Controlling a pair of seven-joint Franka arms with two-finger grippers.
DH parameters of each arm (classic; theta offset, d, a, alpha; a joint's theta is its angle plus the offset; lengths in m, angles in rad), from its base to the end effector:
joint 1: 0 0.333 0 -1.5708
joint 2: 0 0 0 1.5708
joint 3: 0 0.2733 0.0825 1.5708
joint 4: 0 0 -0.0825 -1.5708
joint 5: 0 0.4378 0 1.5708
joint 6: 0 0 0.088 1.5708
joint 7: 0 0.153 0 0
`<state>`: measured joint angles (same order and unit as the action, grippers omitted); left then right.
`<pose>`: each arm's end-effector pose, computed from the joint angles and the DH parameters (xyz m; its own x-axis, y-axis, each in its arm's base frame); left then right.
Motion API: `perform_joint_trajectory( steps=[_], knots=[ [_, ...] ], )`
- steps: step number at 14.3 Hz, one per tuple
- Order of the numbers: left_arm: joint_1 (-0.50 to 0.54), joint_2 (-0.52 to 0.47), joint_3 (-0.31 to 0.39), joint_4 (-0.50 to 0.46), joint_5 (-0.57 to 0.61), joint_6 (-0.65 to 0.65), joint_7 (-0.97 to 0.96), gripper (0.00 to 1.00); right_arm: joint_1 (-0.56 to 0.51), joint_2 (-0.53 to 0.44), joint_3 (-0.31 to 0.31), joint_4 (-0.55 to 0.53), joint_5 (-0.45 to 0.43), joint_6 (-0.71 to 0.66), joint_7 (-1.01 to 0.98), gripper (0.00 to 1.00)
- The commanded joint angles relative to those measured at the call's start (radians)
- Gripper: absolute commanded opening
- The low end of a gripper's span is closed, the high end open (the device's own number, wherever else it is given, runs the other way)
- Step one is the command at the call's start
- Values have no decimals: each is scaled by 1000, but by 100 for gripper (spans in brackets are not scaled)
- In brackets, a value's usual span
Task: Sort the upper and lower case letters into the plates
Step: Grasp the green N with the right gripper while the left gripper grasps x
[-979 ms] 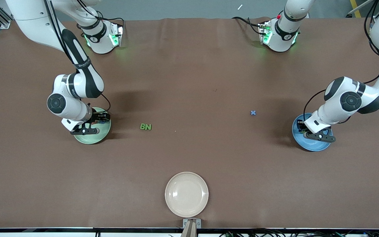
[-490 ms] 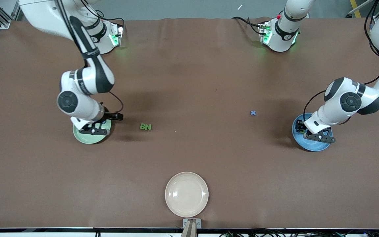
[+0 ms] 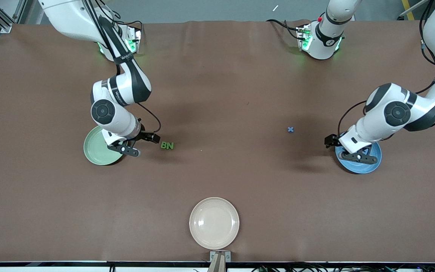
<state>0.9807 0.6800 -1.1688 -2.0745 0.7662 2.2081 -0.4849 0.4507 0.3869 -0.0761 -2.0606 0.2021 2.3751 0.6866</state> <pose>0.5894 -0.1157 0.1605 0.9914 -0.1310 -0.0082 -0.1307 -0.9911 0.0263 0.5569 0.2250 0.1133 0.8909 -0.4373 -0.1228 -0.4437 -0.8957 -0.0291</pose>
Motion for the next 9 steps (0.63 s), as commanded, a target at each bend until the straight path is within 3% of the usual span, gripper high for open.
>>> perform_joint_trajectory(
  steps=[1,6,8,9],
  knots=[
    [-71,-22,-15,-29,-21,-14,-175,99,74,12,-8,25,36,15,308,100],
    [-247,3,6,-47,-2,15,-480,99,80,70,-10,108,34,10,381,100],
    [-337,3,72,-50,-1,71,-549,99,82,72,-10,109,43,12,468,93],
    [-374,1,105,-62,19,96,-584,99,80,76,-10,109,39,10,534,94]
  ],
)
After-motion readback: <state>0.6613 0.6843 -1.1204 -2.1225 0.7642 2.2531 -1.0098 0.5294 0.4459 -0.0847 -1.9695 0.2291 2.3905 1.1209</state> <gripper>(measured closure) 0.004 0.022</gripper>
